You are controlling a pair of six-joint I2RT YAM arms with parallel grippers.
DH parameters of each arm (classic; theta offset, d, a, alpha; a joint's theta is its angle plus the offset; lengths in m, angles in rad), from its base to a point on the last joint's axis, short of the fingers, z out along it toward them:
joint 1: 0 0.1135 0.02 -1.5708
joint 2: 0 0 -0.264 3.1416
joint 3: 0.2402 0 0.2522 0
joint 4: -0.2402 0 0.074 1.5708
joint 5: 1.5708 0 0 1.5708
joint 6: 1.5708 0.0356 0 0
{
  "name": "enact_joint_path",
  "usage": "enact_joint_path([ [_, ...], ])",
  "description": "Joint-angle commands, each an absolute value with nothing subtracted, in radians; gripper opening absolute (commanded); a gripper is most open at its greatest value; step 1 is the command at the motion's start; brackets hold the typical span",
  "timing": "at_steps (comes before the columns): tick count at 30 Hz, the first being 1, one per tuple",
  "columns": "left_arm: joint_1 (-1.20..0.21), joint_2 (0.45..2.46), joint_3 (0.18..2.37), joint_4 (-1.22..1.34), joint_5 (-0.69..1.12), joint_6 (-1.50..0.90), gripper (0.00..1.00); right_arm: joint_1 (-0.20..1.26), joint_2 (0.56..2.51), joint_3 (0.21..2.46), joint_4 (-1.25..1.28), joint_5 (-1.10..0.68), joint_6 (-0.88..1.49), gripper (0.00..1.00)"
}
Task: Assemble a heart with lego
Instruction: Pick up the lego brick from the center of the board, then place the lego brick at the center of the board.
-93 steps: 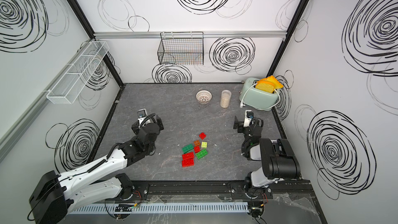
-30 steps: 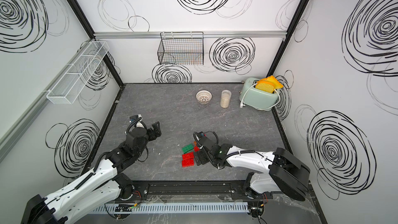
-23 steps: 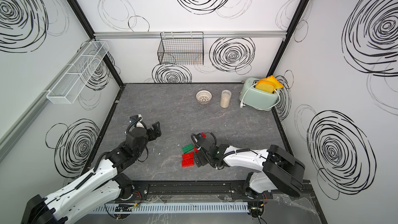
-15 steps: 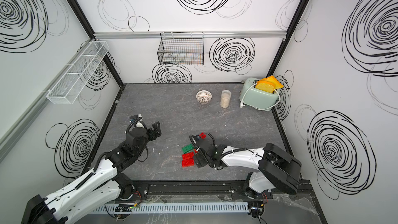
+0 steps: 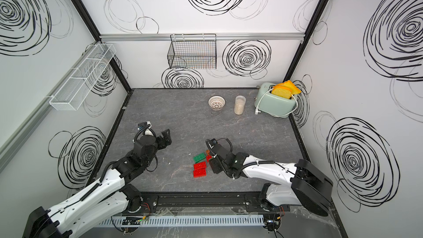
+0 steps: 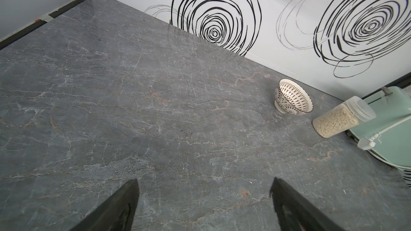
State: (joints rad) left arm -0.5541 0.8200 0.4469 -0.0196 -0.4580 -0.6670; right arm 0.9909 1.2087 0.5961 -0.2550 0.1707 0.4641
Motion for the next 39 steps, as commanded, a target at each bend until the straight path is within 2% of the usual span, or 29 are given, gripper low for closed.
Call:
enact_joint_path([
  [1, -0.551, 0.843, 0.428, 0.084, -0.402, -0.676, 0.97, 0.874, 1.127, 0.619, -0.328, 0.118, 0.500, 0.50],
  [6, -0.580, 0.937, 0.457, 0.129, -0.344, -0.676, 0.97, 0.567, 1.134, 0.616, -0.298, -0.019, 0.446, 0.50],
  [9, -0.596, 0.980, 0.479, 0.144, -0.321, -0.669, 0.97, 0.457, 1.211, 0.637, -0.255, -0.061, 0.409, 0.52],
  [14, -0.614, 1.027, 0.510, 0.168, -0.273, -0.644, 0.97, 0.365, 1.385, 0.684, -0.209, -0.130, 0.384, 0.55],
  [19, -0.615, 1.032, 0.508, 0.170, -0.268, -0.633, 0.97, 0.362, 1.473, 0.695, -0.166, -0.140, 0.403, 0.62],
  [22, -0.614, 1.027, 0.500, 0.176, -0.263, -0.630, 0.97, 0.363, 1.447, 0.699, -0.161, -0.138, 0.391, 0.82],
  [25, -0.613, 1.032, 0.501, 0.181, -0.255, -0.627, 0.97, 0.365, 1.403, 0.711, -0.172, -0.120, 0.330, 0.93],
  [27, -0.614, 1.039, 0.500, 0.188, -0.249, -0.627, 0.97, 0.369, 1.387, 0.726, -0.180, -0.093, 0.276, 0.97],
  [32, -0.610, 1.046, 0.507, 0.183, -0.245, -0.628, 0.97, 0.388, 1.409, 0.782, -0.196, -0.130, 0.127, 0.99],
  [39, -0.608, 1.005, 0.493, 0.166, -0.253, -0.630, 0.97, 0.502, 1.586, 0.981, -0.491, 0.190, 0.028, 0.99],
])
